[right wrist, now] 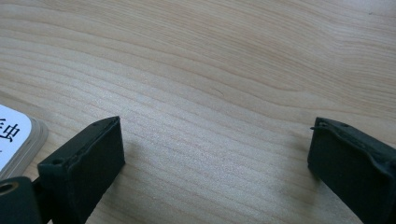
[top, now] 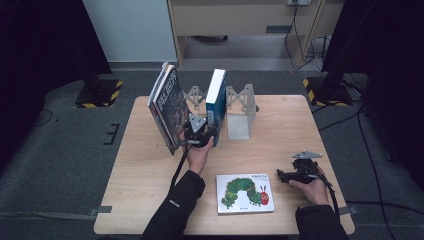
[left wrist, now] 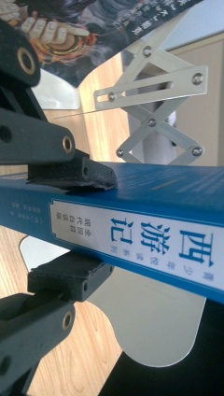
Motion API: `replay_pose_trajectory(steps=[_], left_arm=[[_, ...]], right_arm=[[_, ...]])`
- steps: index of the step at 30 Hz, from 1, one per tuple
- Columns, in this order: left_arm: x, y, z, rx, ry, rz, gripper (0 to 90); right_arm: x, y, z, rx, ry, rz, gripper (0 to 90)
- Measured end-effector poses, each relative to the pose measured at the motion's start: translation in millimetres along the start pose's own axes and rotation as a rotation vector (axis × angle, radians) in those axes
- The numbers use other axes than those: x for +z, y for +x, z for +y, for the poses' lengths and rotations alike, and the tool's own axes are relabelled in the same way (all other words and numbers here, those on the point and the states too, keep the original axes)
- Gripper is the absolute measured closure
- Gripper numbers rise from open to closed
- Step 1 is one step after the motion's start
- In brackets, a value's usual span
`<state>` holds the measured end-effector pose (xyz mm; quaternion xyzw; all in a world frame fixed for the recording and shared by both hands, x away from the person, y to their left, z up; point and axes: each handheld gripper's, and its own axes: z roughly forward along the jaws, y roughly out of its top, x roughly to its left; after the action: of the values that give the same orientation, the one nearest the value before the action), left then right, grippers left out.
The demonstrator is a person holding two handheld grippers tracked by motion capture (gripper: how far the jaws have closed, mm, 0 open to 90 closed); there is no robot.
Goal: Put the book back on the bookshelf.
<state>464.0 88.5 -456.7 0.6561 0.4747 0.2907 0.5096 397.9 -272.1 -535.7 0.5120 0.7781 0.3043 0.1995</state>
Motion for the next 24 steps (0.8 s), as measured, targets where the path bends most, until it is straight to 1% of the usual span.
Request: replay_pose_trajectory(steps=[3,5,11,16,19,22,24], left_arm=[[0.4,-3.1,4.0,0.002,0.022,0.013,58.5],[1.2,-4.3,5.3,-0.01,0.028,0.004,58.5],[3.7,-10.2,5.8,-0.003,0.03,-0.006,58.0],[5.4,-13.9,7.2,-0.008,0.038,-0.014,57.8],[6.8,-16.0,8.2,-0.018,0.043,-0.022,57.6],[8.0,-19.3,7.7,-0.012,0.037,-0.023,57.2],[8.8,-20.1,6.6,0.003,0.029,-0.029,56.6]], right_arm=[[0.2,-0.3,0.0,0.0,-0.001,0.003,3.8],[0.3,-0.4,0.1,-0.001,-0.001,0.003,3.8],[0.3,-0.4,0.1,-0.001,-0.001,0.004,3.8],[0.5,-0.5,0.2,-0.002,-0.002,0.005,3.7],[0.5,-0.5,0.2,-0.001,-0.002,0.005,3.7],[0.5,-0.5,0.1,-0.001,-0.002,0.005,3.7],[0.5,-0.5,0.1,-0.001,-0.002,0.005,3.7]])
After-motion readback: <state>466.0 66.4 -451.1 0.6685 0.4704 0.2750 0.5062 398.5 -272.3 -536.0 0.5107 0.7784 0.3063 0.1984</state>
